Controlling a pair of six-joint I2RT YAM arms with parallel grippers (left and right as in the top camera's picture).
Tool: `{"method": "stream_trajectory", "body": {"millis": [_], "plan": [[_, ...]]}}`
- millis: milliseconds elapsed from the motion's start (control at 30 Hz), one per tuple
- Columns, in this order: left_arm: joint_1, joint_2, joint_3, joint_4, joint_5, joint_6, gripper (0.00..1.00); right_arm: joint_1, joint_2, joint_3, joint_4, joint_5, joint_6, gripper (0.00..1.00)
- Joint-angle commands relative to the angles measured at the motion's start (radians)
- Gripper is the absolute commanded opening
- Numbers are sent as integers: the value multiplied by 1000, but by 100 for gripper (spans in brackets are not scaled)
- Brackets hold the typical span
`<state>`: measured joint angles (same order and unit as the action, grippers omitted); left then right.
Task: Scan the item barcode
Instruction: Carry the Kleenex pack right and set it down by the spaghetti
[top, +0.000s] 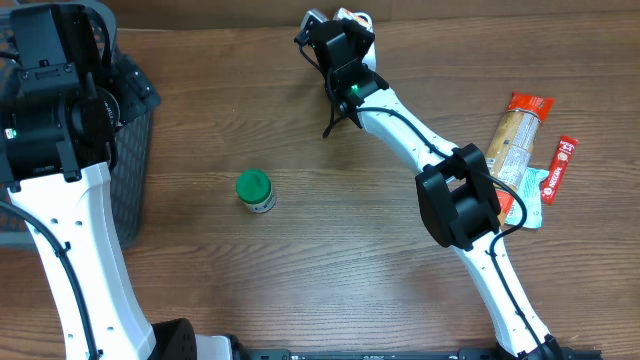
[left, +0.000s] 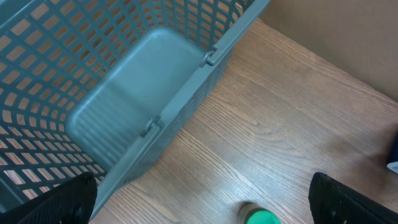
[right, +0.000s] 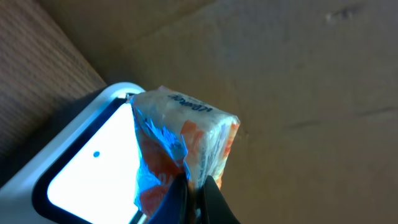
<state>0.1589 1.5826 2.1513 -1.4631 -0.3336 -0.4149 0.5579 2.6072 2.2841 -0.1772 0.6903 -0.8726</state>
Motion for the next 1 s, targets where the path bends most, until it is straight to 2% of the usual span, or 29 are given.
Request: {"method": "stream_trajectory", "body": {"millis": [0, 133, 267, 500, 567, 700, 800, 967], "plan": [[4, 7, 11, 1, -13, 8, 100, -3, -71, 8, -21, 16, 187, 4], [4, 7, 11, 1, -13, 8, 100, -6, -166, 8, -164, 16, 357, 4], [4, 7, 11, 1, -13, 8, 100, -15, -276, 8, -378, 16, 566, 4], [4, 7, 11, 1, -13, 8, 100, -82, -460, 8, -931, 11, 1035, 4], [4, 7, 11, 1, -13, 8, 100, -123, -476, 8, -1094, -42, 1149, 4], [4, 7, 11, 1, -13, 8, 100, -227, -465, -13, -1314, -284, 1223, 4], [4, 7, 11, 1, -13, 8, 100, -302, -463, -81, -1359, -437, 1225, 4], [4, 7, 11, 1, -13, 8, 100, -404, -463, -235, -1389, -478, 1225, 4]]}}
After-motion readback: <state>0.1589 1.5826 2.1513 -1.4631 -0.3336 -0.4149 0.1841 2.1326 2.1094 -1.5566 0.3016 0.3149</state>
